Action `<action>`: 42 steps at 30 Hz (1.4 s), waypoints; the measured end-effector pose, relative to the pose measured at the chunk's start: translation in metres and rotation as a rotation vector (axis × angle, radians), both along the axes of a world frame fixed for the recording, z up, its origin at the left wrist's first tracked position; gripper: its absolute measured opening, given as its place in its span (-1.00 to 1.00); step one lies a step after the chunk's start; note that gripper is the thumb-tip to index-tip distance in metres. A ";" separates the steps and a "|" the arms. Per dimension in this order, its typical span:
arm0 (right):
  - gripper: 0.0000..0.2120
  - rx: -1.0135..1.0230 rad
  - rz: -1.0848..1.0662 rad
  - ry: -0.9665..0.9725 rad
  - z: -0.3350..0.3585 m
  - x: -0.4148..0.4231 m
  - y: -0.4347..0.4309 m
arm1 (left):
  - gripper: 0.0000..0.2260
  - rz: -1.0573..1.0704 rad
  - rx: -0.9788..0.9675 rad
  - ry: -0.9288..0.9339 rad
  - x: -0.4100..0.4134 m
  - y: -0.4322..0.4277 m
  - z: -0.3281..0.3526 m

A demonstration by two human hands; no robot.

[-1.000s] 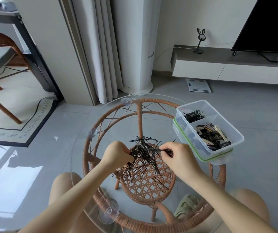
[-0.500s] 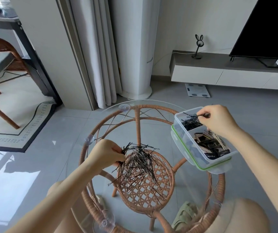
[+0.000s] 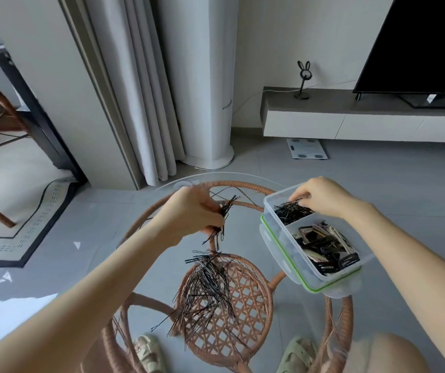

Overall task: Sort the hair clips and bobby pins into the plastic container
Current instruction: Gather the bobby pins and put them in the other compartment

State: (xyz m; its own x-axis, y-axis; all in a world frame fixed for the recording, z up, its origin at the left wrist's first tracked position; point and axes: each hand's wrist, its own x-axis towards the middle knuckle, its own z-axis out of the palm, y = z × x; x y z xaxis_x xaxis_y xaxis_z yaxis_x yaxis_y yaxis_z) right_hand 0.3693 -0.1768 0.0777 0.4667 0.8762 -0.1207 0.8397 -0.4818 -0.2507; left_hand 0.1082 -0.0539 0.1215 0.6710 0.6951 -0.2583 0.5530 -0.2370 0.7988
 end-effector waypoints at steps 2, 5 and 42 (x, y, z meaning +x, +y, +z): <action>-0.79 0.128 -0.068 -0.055 0.004 0.006 -0.015 | -0.87 -0.077 0.068 -0.029 0.033 -0.003 0.009; -0.84 0.321 -0.128 -0.106 0.011 0.007 -0.039 | -0.89 -0.217 0.242 -0.078 0.085 -0.011 0.018; -0.78 -0.050 0.077 0.236 -0.070 -0.223 -0.032 | -0.67 -0.389 0.536 0.332 -0.044 -0.022 -0.131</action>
